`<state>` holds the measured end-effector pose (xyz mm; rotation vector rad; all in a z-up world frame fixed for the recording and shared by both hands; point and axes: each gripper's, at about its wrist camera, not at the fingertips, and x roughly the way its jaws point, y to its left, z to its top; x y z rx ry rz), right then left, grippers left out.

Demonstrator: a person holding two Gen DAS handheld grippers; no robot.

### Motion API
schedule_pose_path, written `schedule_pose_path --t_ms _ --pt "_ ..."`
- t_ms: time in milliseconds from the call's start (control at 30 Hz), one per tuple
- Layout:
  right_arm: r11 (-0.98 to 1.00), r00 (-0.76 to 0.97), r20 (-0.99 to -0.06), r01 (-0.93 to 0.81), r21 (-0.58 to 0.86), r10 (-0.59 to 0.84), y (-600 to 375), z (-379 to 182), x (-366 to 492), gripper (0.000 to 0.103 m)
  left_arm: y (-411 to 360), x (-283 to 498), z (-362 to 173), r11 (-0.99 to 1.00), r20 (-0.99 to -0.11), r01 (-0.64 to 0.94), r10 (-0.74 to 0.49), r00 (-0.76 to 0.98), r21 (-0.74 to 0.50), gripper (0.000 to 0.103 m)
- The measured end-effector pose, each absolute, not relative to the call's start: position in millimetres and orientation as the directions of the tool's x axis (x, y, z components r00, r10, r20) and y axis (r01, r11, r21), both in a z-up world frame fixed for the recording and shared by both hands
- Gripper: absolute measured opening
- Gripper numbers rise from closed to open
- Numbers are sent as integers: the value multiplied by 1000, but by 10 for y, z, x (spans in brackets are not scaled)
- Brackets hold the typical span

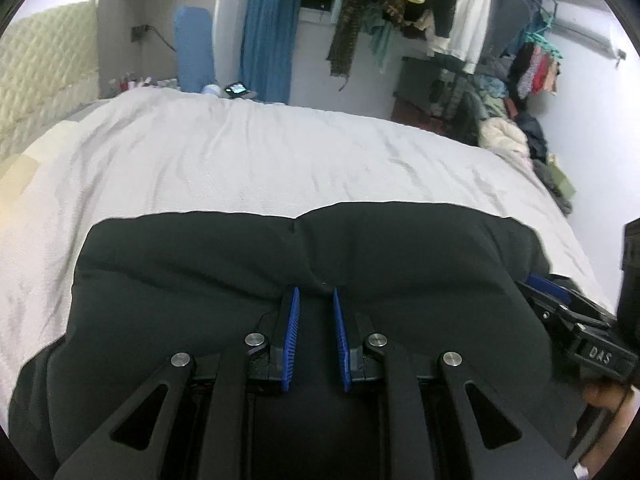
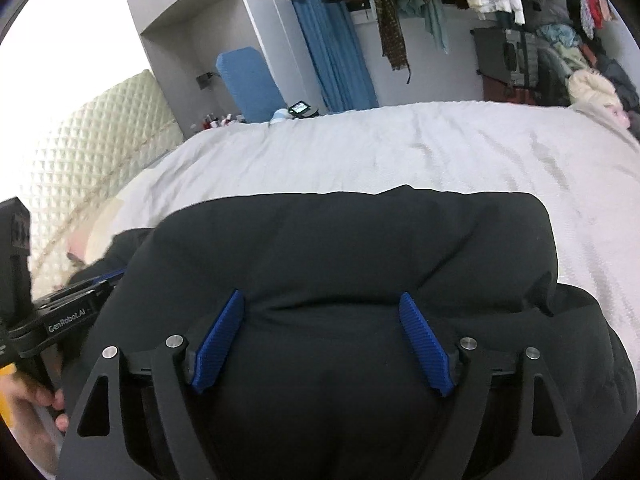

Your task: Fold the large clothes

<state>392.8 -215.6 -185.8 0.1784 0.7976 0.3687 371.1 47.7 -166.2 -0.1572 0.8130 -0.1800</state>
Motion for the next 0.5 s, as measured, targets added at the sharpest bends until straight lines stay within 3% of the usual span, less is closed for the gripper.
schedule_pose_path --t_ms 133,300,400,500 --pt "882 632 -619 -272 385 465 -2477 -1679 3802 80 693 3684 -1542 944 -693 120 -308 652 -306 18" --pt "894 695 -583 -212 395 422 -3040 -1420 3655 80 1244 3522 -1405 911 -651 57 -335 681 -409 21" --pt "871 688 -580 -162 463 436 -3393 -1467 3639 80 1567 3368 -1401 889 -638 26 -349 687 -458 68" --pt "869 667 -615 -104 483 421 -3622 -1619 3632 81 1834 3196 -1355 907 -634 -32 -267 726 -419 75"
